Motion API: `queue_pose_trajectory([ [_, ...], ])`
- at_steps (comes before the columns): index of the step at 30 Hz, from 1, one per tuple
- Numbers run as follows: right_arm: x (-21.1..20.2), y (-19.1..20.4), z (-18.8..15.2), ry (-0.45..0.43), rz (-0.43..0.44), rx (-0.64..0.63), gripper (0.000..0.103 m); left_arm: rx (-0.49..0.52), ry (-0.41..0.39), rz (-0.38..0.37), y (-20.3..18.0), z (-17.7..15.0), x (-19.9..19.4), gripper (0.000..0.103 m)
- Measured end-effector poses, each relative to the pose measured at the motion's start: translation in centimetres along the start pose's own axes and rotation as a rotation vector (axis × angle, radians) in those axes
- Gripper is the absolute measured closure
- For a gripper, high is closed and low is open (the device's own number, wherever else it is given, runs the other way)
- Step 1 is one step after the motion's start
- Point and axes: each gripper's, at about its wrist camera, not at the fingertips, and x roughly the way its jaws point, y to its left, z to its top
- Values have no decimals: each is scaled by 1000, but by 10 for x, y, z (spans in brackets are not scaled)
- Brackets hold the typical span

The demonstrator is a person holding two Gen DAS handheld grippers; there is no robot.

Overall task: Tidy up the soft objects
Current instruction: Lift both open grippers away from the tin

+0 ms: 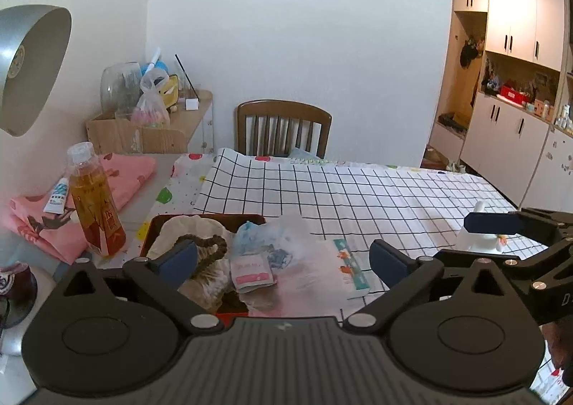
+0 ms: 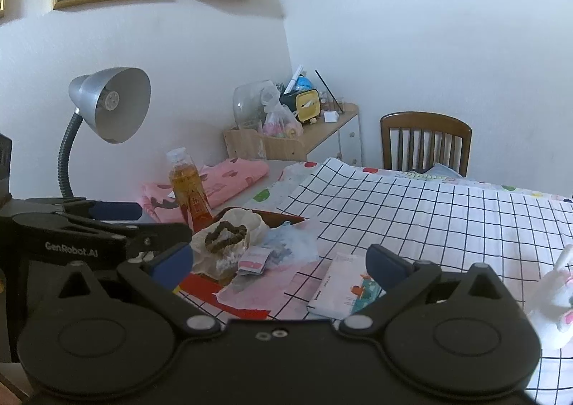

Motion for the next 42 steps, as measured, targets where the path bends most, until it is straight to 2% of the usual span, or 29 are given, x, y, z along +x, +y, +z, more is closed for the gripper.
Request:
queue_pose_trajectory([
  [8,-8,-10,-1,-10,9,3,0,-23,-25,-25,-12,-4,-7,0],
  [21,-21,-22,-7,-29,3,30,0,46,-55,-38,-37,-6,-17,0],
  [42,-30,-21,-12,-43,-19,27,0,62,-69,-39,-44,-9,-26,0],
])
